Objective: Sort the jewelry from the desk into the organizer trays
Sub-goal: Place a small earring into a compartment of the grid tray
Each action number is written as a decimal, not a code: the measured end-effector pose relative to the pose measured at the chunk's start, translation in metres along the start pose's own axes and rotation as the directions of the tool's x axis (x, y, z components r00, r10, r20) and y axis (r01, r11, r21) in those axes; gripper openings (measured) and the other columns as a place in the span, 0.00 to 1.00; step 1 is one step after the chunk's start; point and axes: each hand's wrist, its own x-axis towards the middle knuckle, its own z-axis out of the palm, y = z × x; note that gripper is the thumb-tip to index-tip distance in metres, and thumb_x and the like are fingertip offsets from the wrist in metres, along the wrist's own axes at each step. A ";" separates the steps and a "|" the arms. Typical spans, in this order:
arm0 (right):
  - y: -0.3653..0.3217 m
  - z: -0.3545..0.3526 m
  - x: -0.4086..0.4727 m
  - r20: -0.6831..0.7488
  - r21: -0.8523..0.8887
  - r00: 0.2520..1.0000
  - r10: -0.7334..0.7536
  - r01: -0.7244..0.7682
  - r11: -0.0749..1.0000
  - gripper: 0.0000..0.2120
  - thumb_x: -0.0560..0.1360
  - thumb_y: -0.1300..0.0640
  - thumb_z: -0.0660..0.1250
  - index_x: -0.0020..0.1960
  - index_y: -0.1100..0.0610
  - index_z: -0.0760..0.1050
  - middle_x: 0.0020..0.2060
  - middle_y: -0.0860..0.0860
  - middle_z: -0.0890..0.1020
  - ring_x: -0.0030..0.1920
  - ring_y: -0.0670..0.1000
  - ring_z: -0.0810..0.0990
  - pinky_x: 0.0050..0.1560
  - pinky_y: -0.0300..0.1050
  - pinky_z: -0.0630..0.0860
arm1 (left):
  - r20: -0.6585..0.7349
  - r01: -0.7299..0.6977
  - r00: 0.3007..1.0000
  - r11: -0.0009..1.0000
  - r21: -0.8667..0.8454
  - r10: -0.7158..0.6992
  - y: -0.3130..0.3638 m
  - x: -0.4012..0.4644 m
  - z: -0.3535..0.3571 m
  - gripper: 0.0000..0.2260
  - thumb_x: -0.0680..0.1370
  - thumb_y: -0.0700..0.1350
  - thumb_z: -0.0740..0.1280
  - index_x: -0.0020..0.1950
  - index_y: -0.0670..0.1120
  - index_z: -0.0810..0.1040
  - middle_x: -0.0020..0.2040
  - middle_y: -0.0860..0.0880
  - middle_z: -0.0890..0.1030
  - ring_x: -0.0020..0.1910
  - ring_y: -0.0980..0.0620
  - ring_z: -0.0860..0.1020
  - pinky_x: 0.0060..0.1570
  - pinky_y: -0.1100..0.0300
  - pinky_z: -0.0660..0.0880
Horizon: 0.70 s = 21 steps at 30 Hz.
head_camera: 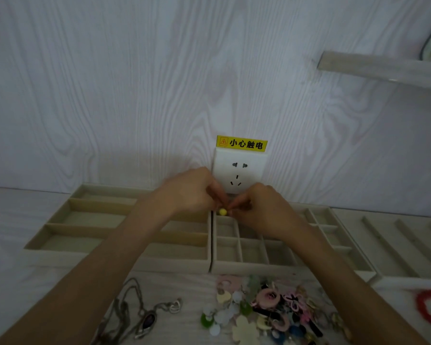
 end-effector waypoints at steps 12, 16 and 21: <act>0.004 0.001 0.001 0.060 0.103 0.998 0.014 -0.020 0.994 0.09 0.73 0.49 0.67 0.44 0.52 0.84 0.29 0.49 0.77 0.31 0.44 0.72 0.36 0.41 0.68 | -0.155 0.114 0.985 0.950 0.291 -0.070 0.005 -0.004 0.002 0.09 0.70 0.57 0.72 0.49 0.60 0.82 0.36 0.58 0.73 0.46 0.55 0.76 0.42 0.62 0.66; 0.002 -0.003 0.001 0.106 0.082 0.994 -0.003 -0.006 0.997 0.08 0.74 0.51 0.67 0.47 0.52 0.84 0.30 0.47 0.76 0.33 0.44 0.73 0.39 0.40 0.69 | -0.156 0.102 0.986 0.957 0.272 -0.060 0.000 0.001 0.009 0.09 0.72 0.58 0.69 0.52 0.60 0.82 0.34 0.59 0.71 0.45 0.55 0.75 0.43 0.61 0.67; 0.003 -0.031 -0.003 0.137 -0.018 0.990 0.015 -0.013 1.000 0.12 0.75 0.58 0.63 0.54 0.47 0.80 0.42 0.48 0.78 0.43 0.45 0.75 0.48 0.40 0.72 | -0.154 0.083 0.987 0.966 0.243 -0.046 -0.002 0.005 0.014 0.10 0.73 0.59 0.69 0.51 0.58 0.82 0.34 0.59 0.71 0.44 0.54 0.75 0.44 0.60 0.70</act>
